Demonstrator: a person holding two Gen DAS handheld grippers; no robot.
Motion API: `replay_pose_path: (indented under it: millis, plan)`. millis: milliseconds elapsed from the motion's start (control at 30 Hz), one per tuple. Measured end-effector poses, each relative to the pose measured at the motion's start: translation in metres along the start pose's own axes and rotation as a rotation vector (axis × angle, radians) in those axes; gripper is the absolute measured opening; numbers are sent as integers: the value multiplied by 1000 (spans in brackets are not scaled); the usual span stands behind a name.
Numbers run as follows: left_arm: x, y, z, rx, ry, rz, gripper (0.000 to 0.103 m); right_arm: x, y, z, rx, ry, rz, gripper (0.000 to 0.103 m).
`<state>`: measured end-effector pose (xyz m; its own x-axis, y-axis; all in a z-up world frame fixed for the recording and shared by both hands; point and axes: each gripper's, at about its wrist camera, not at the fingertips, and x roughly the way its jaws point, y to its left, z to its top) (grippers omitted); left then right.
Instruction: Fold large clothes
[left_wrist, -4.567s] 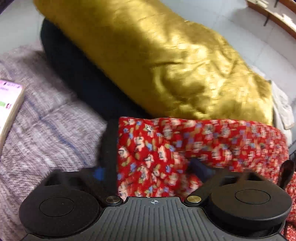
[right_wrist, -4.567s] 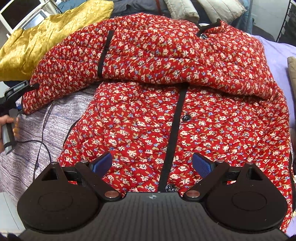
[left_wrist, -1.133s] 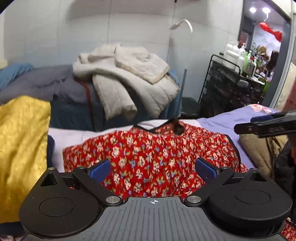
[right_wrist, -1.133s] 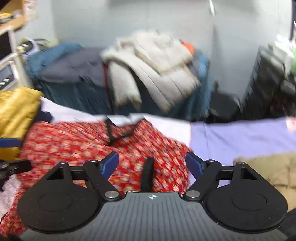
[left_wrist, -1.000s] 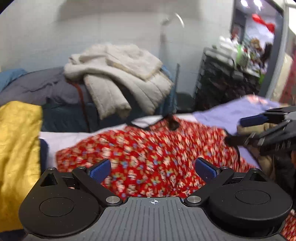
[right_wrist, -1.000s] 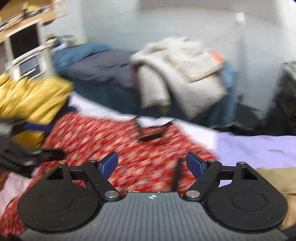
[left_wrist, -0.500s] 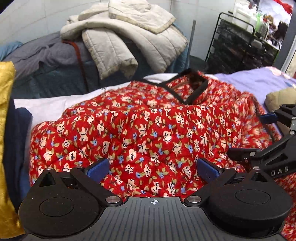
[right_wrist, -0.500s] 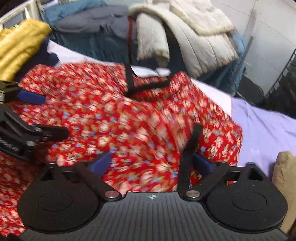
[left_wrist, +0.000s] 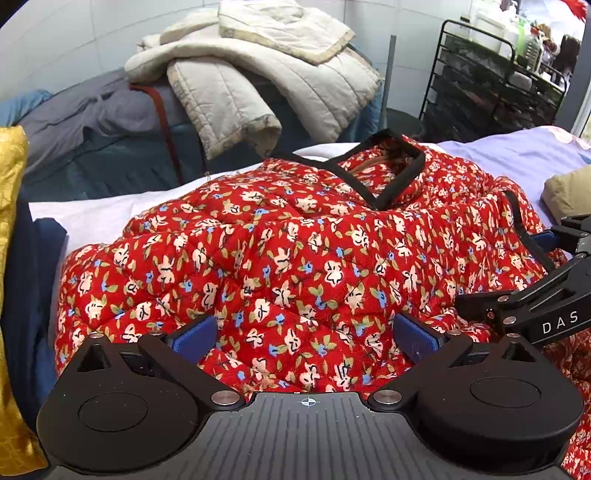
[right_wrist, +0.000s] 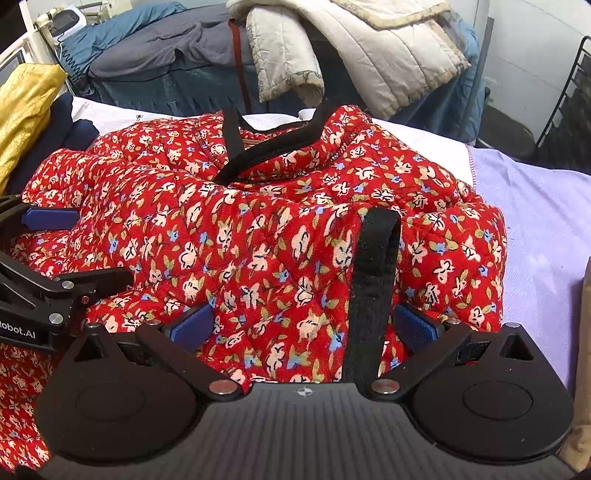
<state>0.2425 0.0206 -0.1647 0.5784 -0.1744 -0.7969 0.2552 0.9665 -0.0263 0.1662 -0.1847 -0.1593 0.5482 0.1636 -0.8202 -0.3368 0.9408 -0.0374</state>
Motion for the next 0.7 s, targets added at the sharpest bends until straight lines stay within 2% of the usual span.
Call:
replay_pose_path:
  millis: [133,333,500,633,700]
  plan:
    - [-8,1,0,18,-12,2,103,-2,0,4,20,4,-3,103]
    - [-53,9,-19,12,-66,44,103,-57,-5,-10,128,-135,28,102]
    - [-99,27,-63,27,-86,122,103,-103,-14,-41,142,-142,50,102]
    - [-146,49,-111,62,-100,230,103,-136,-21,-69,93,-133,8,102]
    - [-172,68,-136,37,-101,263,103,-153,-28,-88,94,-124,-4,102]
